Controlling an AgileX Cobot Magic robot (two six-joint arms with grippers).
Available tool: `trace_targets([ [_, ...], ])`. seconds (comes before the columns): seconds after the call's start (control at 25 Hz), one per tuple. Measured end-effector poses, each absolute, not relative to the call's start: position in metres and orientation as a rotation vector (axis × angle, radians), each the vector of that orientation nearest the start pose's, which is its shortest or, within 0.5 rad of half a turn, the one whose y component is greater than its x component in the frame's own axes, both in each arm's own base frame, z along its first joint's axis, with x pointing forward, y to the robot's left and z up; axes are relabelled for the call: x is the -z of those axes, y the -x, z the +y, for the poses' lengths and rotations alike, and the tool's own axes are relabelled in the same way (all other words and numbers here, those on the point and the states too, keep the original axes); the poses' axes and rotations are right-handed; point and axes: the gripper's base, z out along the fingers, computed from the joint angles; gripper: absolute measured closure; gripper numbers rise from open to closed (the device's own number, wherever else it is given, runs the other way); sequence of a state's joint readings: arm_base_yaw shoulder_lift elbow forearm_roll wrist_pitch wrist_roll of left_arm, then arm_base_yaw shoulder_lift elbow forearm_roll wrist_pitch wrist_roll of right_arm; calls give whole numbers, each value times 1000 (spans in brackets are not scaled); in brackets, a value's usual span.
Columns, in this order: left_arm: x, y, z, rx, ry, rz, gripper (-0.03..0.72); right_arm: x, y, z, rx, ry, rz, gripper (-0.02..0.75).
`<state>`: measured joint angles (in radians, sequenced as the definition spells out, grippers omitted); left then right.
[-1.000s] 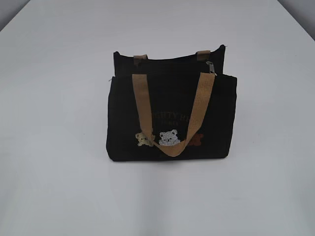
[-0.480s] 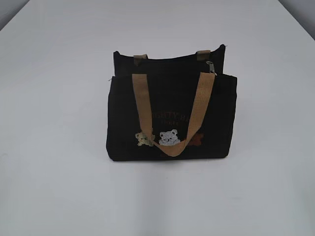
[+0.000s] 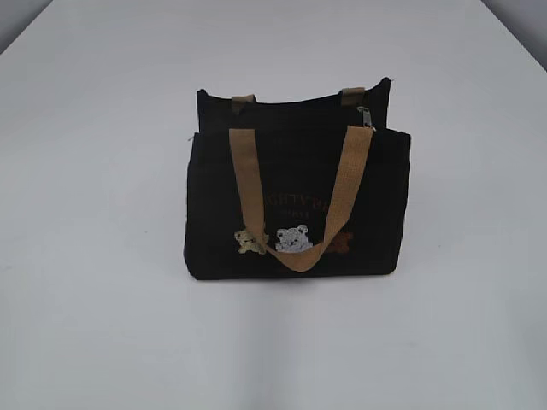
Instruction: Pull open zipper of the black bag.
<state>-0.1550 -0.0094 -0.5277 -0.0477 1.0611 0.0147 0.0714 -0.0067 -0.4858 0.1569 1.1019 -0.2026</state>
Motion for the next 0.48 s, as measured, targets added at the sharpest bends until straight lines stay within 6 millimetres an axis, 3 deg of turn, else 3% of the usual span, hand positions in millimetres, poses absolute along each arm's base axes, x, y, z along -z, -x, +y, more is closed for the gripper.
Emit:
trace_targets([
  [0.16, -285, 10, -4, 49, -20, 2007, 449, -271, 7, 13, -63, 216, 2071, 471],
  [0.48, -285, 10, -3, 71, -55, 2007, 449, -271, 6, 13, -61, 208, 2070, 472],
])
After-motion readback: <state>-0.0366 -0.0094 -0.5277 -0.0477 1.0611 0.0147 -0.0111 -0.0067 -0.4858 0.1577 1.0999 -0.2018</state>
